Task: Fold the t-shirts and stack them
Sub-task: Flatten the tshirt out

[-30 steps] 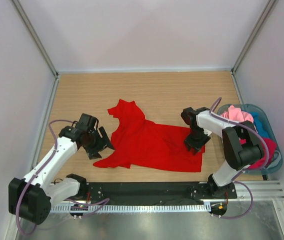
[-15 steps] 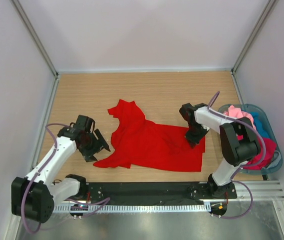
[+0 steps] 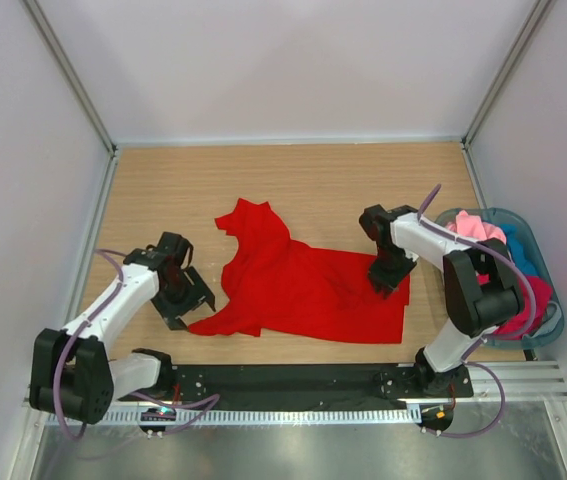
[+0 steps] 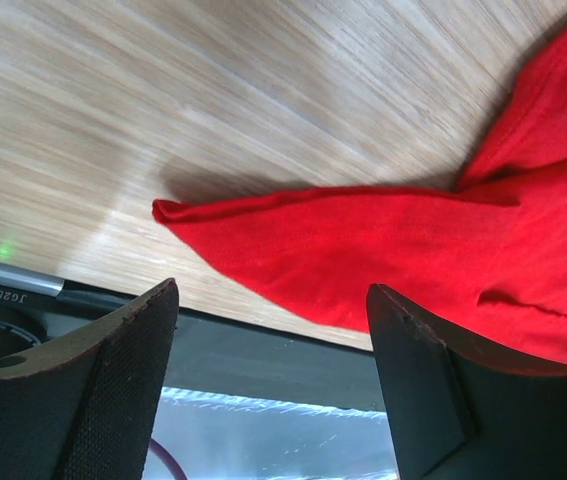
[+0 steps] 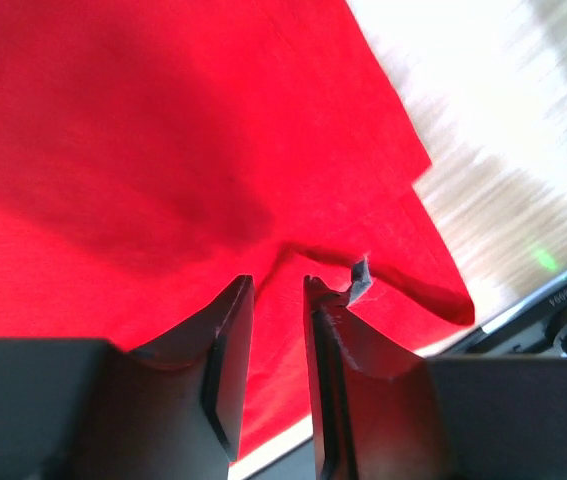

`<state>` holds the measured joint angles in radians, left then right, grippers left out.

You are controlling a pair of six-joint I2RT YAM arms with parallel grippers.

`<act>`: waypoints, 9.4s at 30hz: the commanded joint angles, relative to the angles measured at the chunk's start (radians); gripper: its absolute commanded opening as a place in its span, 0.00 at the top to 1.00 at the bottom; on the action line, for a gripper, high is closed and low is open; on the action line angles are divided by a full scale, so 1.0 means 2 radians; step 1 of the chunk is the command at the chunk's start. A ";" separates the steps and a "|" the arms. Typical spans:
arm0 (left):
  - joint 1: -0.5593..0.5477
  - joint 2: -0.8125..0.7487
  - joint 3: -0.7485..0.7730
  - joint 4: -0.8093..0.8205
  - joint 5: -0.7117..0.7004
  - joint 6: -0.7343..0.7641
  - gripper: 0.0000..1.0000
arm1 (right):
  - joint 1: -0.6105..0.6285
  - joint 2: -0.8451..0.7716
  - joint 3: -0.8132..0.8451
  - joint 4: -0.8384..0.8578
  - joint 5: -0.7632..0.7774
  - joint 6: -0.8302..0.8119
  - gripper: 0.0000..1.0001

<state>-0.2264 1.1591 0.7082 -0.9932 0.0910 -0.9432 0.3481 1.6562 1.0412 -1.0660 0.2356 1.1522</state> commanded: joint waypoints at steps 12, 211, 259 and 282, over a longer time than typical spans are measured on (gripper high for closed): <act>0.004 0.043 -0.032 0.069 0.012 -0.019 0.39 | 0.005 0.009 -0.040 0.021 -0.008 0.013 0.65; -0.138 -0.080 0.432 0.122 -0.190 0.225 1.00 | -0.074 -0.096 0.624 -0.057 0.155 -0.205 0.99; -0.135 0.180 0.905 0.401 -0.224 0.515 1.00 | -0.076 -0.077 0.717 0.238 -0.043 -0.150 0.99; -0.135 -0.072 0.750 0.352 -0.191 0.429 1.00 | -0.075 -0.355 0.538 -0.032 -0.007 -0.044 0.99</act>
<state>-0.5018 1.0283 2.2021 -0.2699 -0.2695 -0.0677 0.2008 0.9752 2.1353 -1.0100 0.1638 0.9886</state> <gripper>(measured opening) 0.008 0.039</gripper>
